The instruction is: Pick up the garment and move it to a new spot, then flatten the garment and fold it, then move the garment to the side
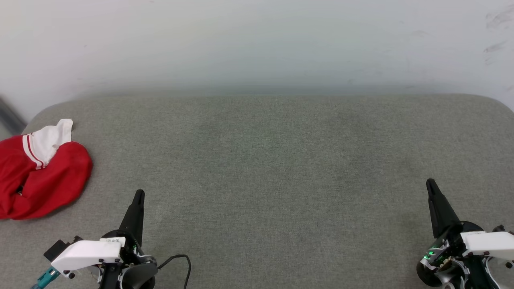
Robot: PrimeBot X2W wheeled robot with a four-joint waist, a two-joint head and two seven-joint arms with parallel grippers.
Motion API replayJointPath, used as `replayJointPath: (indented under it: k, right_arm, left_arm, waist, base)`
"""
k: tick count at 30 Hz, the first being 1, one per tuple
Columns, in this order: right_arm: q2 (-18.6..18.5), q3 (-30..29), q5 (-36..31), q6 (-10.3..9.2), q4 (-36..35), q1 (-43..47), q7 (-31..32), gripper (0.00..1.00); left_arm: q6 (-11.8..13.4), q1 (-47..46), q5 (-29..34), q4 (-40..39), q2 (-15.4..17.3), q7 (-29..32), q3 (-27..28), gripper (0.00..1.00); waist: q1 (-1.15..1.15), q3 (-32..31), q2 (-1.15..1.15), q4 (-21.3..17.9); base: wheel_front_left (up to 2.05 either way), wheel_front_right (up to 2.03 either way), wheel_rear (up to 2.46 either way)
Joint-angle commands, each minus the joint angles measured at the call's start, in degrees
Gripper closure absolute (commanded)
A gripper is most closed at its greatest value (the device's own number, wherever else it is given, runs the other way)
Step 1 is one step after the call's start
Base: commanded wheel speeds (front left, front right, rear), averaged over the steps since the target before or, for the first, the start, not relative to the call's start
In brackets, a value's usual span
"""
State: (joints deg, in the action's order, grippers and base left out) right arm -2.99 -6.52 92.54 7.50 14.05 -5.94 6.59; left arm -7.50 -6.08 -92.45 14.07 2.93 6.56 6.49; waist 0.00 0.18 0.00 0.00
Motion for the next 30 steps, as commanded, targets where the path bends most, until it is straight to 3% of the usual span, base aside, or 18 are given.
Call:
replayJointPath:
  k: [1, 5, 6, 18, 30]
  right_arm:
    - [0.24, 0.03, -0.31, -0.02, 0.03, -0.73, 0.00, 1.00]
    - [0.24, 0.03, -0.31, -0.02, 0.03, -0.73, -0.01, 1.00]
    - [0.24, 0.03, -0.31, -0.02, 0.03, -0.73, -0.01, 0.00]
    - [0.03, -0.04, -4.52, -0.01, 0.96, 1.79, -2.65, 0.00]
    - [0.04, -0.45, -19.70, -0.01, -3.83, 2.60, -5.80, 0.00]
  left_arm:
    - [-0.12, -0.45, 0.11, 0.02, -0.07, 0.02, 0.08, 1.00]
    - [-0.12, -0.45, 0.11, 0.02, -0.06, 0.02, 0.08, 1.00]
    - [-0.12, -0.45, 0.11, 0.02, -0.06, 0.02, 0.08, 0.00]
    - [0.19, 1.50, 4.62, -0.32, -0.14, -2.66, 0.17, 0.00]
    - [3.48, 1.70, 18.78, -5.14, -0.11, -5.81, -0.92, 0.00]
  waist:
    - [0.00, 0.00, 0.00, 0.00]
    - [0.00, 0.00, 0.00, 0.00]
    - [0.00, 0.00, 0.00, 0.00]
    - [0.00, 0.08, 0.00, -0.04]
    - [0.00, 0.26, 0.00, 0.00]
  base:
    - [0.00, 0.00, 0.00]
    - [0.00, 0.00, 0.00]
    - [0.00, 0.00, 0.00]
    - [0.00, 0.00, 0.00]
    - [0.00, 0.00, 0.00]
